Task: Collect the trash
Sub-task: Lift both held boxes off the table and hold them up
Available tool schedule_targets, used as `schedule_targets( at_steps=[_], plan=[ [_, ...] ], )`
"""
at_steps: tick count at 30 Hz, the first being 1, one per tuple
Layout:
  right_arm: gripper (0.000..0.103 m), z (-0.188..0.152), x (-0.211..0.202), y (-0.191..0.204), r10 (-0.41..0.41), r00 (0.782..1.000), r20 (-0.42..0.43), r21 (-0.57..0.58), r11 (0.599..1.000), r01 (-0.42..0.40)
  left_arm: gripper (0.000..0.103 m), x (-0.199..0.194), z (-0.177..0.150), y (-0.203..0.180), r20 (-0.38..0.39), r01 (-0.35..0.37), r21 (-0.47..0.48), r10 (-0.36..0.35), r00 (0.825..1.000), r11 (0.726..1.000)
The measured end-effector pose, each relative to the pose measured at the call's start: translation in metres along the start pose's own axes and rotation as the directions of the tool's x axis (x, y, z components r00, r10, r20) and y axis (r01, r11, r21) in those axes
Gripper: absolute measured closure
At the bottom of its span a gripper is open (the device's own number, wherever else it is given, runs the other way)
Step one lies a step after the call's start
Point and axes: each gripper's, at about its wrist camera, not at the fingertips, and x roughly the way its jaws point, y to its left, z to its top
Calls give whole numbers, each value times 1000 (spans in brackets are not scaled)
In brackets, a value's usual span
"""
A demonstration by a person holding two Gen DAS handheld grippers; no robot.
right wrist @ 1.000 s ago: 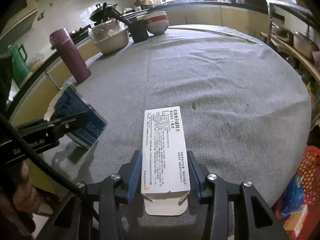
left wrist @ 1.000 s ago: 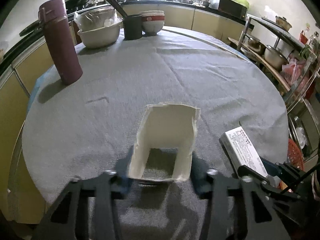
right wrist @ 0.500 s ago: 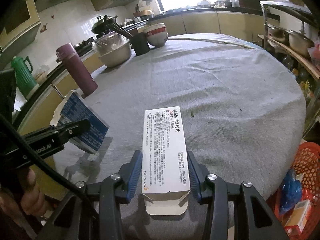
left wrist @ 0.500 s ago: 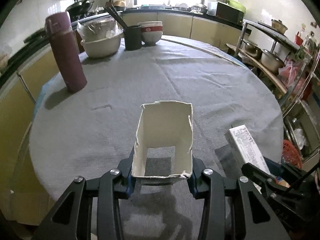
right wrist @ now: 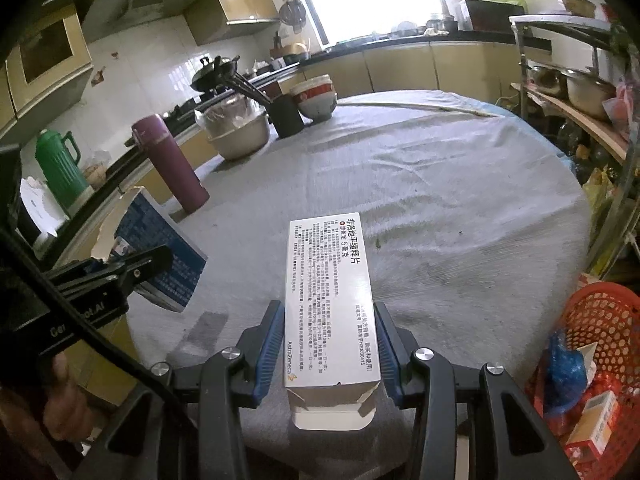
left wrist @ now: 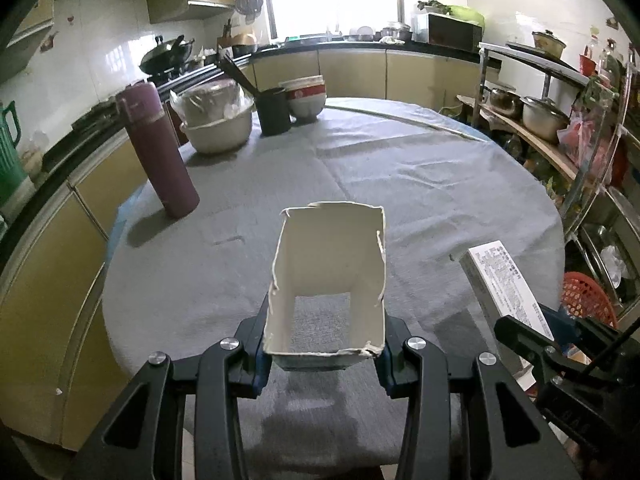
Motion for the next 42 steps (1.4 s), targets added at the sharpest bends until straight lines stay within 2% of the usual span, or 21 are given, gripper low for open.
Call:
schedule_targets(
  at_steps=[22,33,42],
  plan=[
    [56,-11,-63,-3,35,993,109,40,998,-39,59,-61,-13,-21,94,-59,40,55,994,997],
    [56,-12,-91,-12,29,987,161,63,997,-40,59,-80,-13,-35,128,-60,76,50,990,995],
    [56,-14,-104,-34,10,983,183,106,994,-30,59,-84,-3,-66,143,-47,137,27,989,989]
  ],
)
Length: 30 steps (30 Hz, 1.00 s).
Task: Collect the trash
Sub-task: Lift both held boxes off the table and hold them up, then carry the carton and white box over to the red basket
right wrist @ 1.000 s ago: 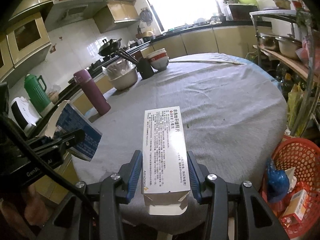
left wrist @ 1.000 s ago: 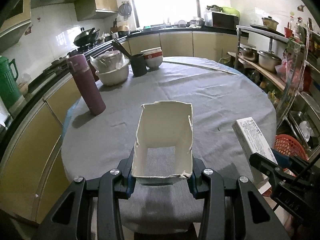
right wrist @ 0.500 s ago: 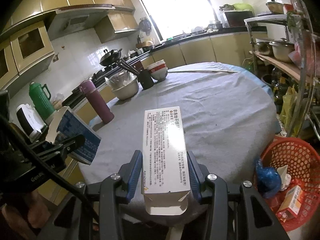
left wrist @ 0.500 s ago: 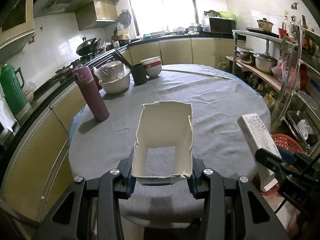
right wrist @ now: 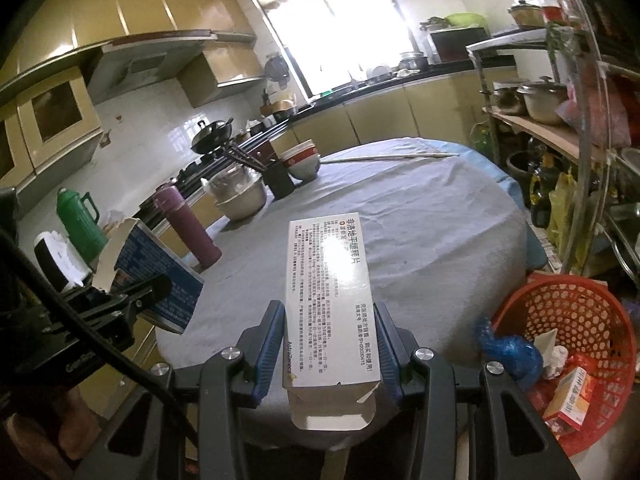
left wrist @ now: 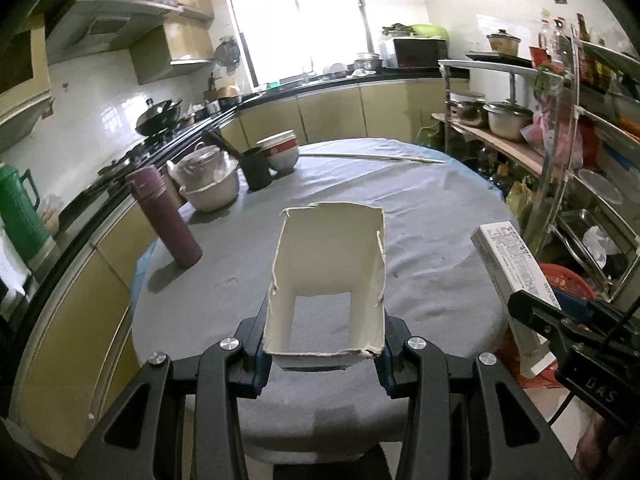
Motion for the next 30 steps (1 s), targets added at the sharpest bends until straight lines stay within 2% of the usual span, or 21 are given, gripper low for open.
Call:
schedule_targets(
  at_steps=[9,16,22,30],
  plan=[
    [56,6,-11,-44,-31,999,21,85,996,29,59,6,15,-43,-7,42,84,-41,999,996],
    [56,5,-27,-92,-81,996,38,171,983,74,59,14,29,-96,-14,95,172,-94,995,980],
    [56,2,-39,-140,-134,990,38,275,954,119,59,24,36,-146,-38,151,266,-146,989,952],
    [56,-9,-49,-199,-208,978,8,392,901,188,59,37,40,-204,-89,235,372,-218,972,898]
  ],
)
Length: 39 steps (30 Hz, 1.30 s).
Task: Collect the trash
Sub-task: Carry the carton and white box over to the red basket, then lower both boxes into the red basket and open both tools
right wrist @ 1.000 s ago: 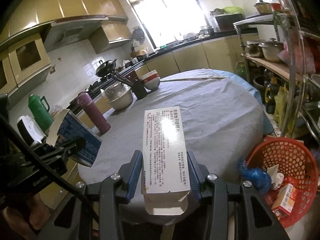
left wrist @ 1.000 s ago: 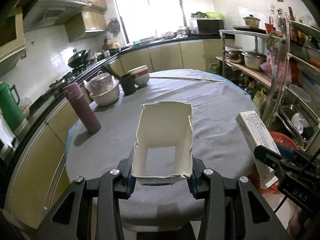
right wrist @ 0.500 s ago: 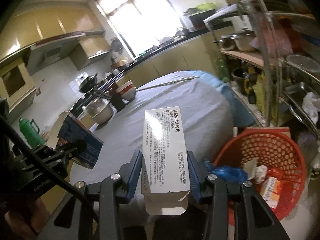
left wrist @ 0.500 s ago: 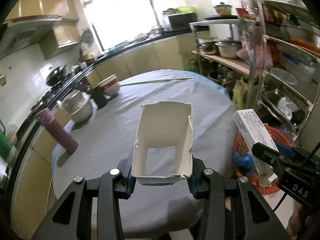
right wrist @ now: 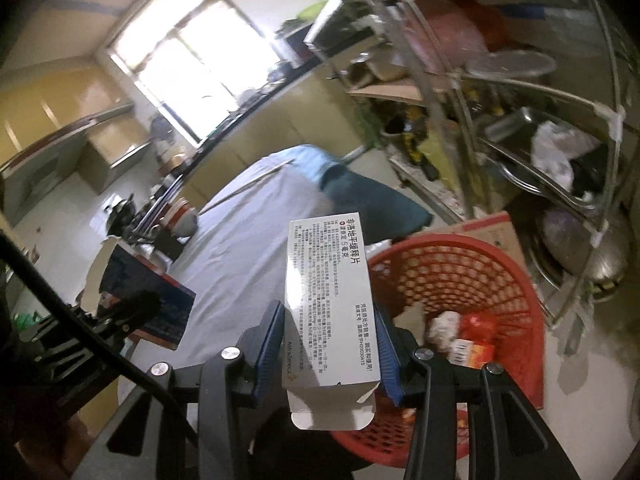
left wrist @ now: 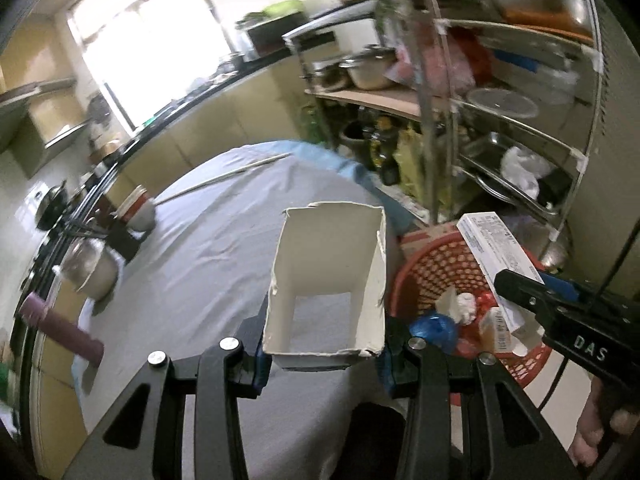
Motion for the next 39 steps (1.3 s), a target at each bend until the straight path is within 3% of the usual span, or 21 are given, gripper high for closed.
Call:
schedule_targets(
  at_steps=[14,39],
  plan=[
    [56,6,6,-69,-89,995,-41,151,984,95,59,29,18,-45,-49,150,82,-147,988,985],
    [56,8,6,-88,-148,987,-56,206,966,156,59,50,13,-73,-112,294,121,-282,953,948]
  ],
)
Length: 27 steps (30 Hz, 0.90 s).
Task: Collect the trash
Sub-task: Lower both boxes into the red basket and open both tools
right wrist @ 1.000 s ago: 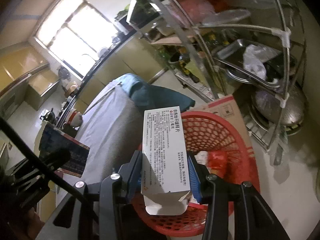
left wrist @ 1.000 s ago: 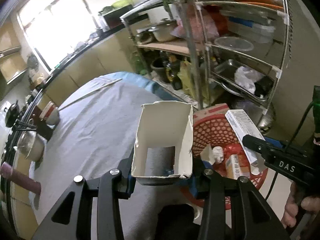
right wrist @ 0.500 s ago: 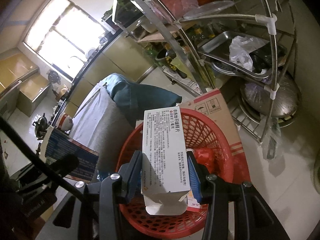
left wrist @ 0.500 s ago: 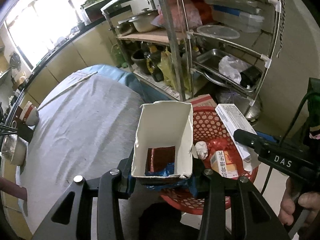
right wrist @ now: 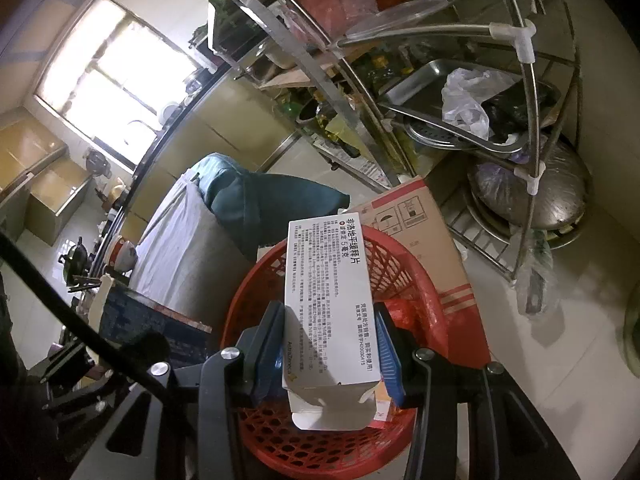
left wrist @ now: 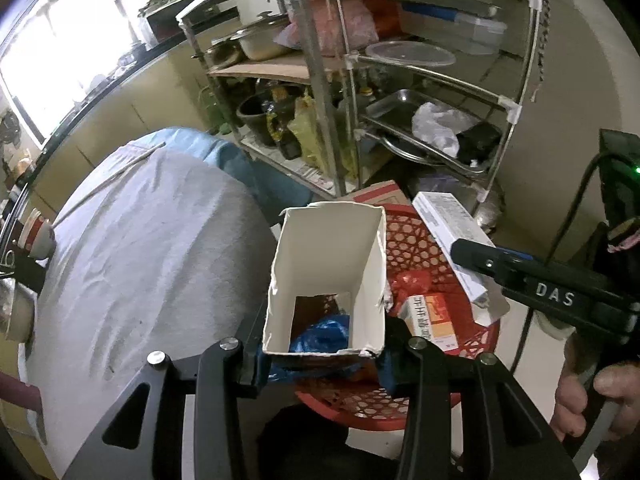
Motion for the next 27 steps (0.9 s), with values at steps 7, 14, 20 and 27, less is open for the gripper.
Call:
schedule_targets(
  at_steps=[7,14,20,27],
  plan=[
    [55,2,-2,-3,11,1000,-3,22,1000,-11,58,-2,1,-4,14,19,8,-19,1000,1000],
    [54,4,-3,-4,32,999,-9,40,999,-31,53,-5,1,-4,22,25,5,-25,999,1000],
    [49,5,-8,-4,58,998,4,55,997,-58,41,-11,1,-3,45,28,5,-28,999,1000],
    [49,5,-12,6,58,998,17,30,998,-59,36,-26,-2,12,85,-27,-35,30,996,999]
  ],
)
